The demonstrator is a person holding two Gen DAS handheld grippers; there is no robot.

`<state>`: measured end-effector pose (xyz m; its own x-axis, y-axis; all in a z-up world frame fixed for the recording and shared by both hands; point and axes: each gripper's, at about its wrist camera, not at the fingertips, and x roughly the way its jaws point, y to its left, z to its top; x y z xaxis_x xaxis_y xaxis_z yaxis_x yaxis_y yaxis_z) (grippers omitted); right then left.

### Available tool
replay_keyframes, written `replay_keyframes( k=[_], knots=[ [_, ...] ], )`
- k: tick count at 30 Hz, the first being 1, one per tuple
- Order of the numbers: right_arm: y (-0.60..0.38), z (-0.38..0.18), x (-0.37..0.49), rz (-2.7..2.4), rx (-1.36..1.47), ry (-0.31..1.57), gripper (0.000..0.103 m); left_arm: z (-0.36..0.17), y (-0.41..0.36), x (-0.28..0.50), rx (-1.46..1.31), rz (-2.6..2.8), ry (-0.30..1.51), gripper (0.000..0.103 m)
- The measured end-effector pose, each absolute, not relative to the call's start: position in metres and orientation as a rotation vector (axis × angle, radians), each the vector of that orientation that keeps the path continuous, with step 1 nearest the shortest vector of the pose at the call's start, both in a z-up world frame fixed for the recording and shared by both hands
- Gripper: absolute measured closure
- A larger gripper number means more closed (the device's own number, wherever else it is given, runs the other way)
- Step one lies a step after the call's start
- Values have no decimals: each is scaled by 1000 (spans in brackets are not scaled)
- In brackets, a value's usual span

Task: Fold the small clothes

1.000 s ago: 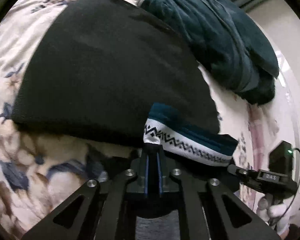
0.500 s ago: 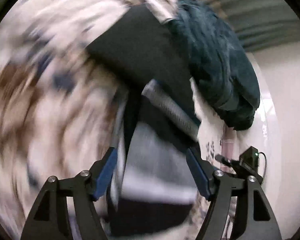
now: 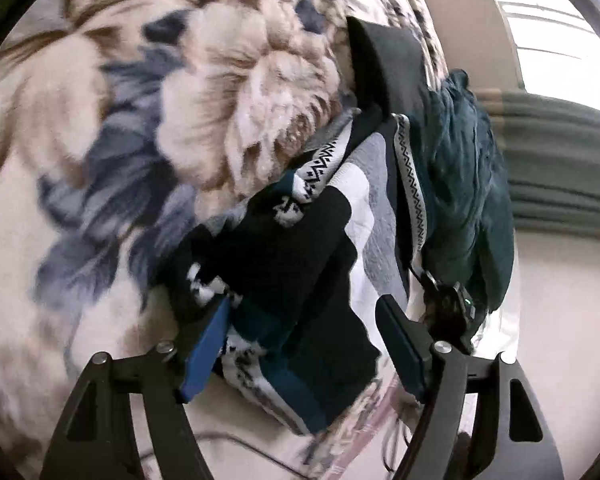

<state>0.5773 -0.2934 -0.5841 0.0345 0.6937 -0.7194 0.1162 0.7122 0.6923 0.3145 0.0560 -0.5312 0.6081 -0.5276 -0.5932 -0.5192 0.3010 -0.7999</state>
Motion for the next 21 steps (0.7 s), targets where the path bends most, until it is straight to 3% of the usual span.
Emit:
replay_keyframes(
  k=[4, 8, 12, 14, 15, 16, 18, 21],
  knots=[
    [-273, -600, 598, 557, 694, 1540, 19, -508, 52, 288, -1244, 34, 983, 30],
    [-265, -606, 602, 607, 689, 1565, 18, -554, 35, 299, -1307, 19, 1066, 30],
    [-269, -610, 601, 615, 721, 1569, 18, -591, 28, 325, -1392, 65, 1038, 30],
    [-269, -607, 602, 615, 738, 1564, 18, -586, 29, 330, -1407, 140, 957, 35],
    [-268, -608, 602, 618, 738, 1557, 20, -580, 29, 333, -1390, 146, 927, 60],
    [-270, -607, 600, 621, 734, 1547, 34, -569, 29, 340, -1325, 137, 922, 76],
    [-267, -605, 592, 634, 710, 1545, 78, -547, 32, 349, -1233, 102, 906, 78],
    [-273, -596, 570, 576, 752, 1486, 83, -521, 54, 361, -1166, 32, 919, 81]
  ],
)
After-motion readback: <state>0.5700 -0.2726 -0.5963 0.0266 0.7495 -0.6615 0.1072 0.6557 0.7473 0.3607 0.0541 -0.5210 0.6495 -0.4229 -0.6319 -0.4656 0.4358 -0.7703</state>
